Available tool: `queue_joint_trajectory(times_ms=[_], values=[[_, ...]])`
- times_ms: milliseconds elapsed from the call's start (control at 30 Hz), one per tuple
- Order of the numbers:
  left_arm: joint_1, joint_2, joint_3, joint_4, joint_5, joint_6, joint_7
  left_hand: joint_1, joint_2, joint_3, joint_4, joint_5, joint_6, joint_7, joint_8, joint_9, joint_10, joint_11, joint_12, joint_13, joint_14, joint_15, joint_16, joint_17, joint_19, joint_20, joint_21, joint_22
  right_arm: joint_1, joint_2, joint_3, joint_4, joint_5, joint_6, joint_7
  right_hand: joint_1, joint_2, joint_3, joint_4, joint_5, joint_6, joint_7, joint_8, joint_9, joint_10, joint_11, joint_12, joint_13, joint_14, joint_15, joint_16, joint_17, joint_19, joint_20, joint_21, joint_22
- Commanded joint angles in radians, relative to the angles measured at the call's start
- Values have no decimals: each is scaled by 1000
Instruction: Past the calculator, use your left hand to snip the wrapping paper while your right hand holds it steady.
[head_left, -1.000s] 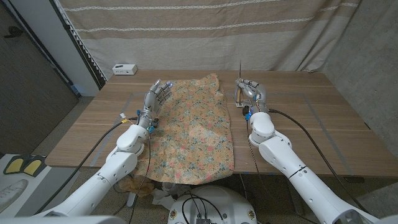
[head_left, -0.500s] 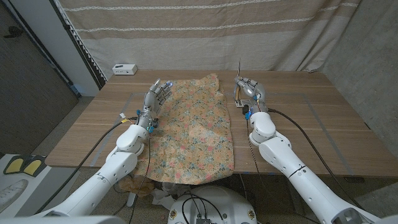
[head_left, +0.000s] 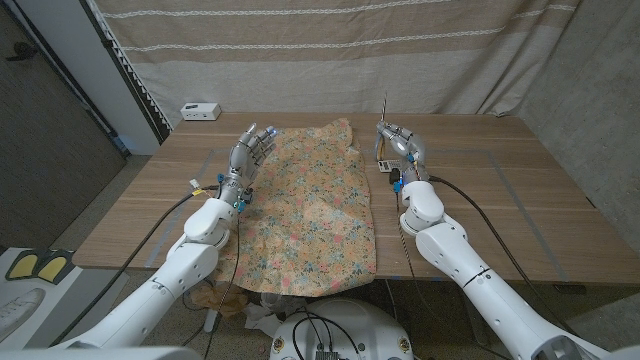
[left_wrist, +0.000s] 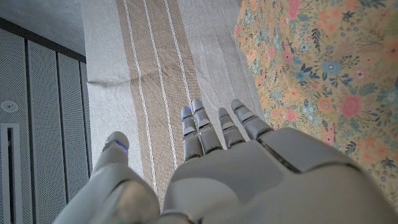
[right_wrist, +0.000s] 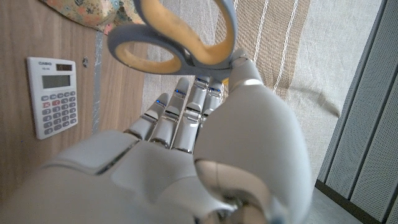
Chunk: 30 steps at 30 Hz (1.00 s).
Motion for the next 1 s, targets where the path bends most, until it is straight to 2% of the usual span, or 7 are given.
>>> queue_joint_trajectory(times_ms=[33, 200, 267, 300, 600, 867, 1000], values=[[1, 27, -6, -54, 11, 23, 3, 14, 8, 5, -4, 5, 11, -3, 6, 4, 13, -3, 5, 6, 7, -100, 6, 4, 1, -56, 0, 3, -11, 6, 7, 9, 48, 46, 38, 55, 59, 10, 6, 5, 111, -115, 4, 4, 152, -156, 7, -2, -7, -176, -6, 2, -4, 3, -3, 3], [5, 33, -5, -66, 8, 34, 2, 31, 16, 13, -9, 6, 20, -2, 9, 4, 11, 2, 3, 6, 7, -101, 6, 4, 1, -58, -1, 3, -13, 9, 8, 8, 46, 72, 42, 54, 60, 10, 7, 5, 111, -115, 4, 4, 153, -156, 6, -3, -8, -176, -6, 2, -6, 5, -4, 4], [2, 35, -2, -68, 7, 42, -1, 45, 20, 20, -13, 5, 28, -7, 11, 5, 9, 7, 2, 7, 2, -76, 5, 4, -6, -28, -3, 3, -11, 10, 9, 11, 54, 85, 57, 54, 60, 11, 7, 5, 111, -115, 4, 4, 153, -157, 6, -3, -8, -177, -6, 2, -6, 5, -4, 4], [1, 36, -1, -69, 9, 44, 0, 50, 21, 22, -14, 4, 40, -15, 15, 6, 8, 7, 2, 7, 1, -68, 5, 4, -7, -26, -2, 3, -11, 9, 9, 10, 54, 84, 57, 54, 60, 11, 7, 5, 111, -116, 4, 4, 152, -158, 5, -3, -9, -177, -6, 2, -6, 6, -4, 4], [-10, 63, 6, -86, 58, 53, 8, 83, 21, 33, -23, 4, 87, -24, 29, 7, 3, 18, 0, 7, -7, -79, 3, 4, -15, -43, -5, 2, -9, 9, 8, 9, 71, 92, 74, 52, 60, 12, 9, 5, 111, -118, 4, 4, 151, -160, 4, -2, -12, -177, -7, 2, -8, 5, -3, 4], [-21, 83, 7, -103, 69, 74, 4, 165, 5, 53, -40, 14, 129, -28, 42, 9, -4, -9, -1, 8, -18, -88, 3, 4, -21, -44, -6, 0, -10, 12, 8, 10, 78, 102, 79, 49, 60, 12, 11, 6, 111, -121, 3, 4, 153, -160, 5, 0, -14, -177, -8, 3, -10, -3, -4, 5], [-28, 93, 11, -116, 78, 96, 10, 190, -8, 55, -41, 16, 132, -28, 42, 9, -5, 11, -1, 9, -21, -81, 3, 4, -23, -40, -6, 0, -8, 12, 7, 13, 80, 112, 90, 49, 60, 13, 11, 6, 111, -121, 3, 4, 153, -160, 5, 0, -16, -177, -9, 3, -11, -3, -4, 5]])
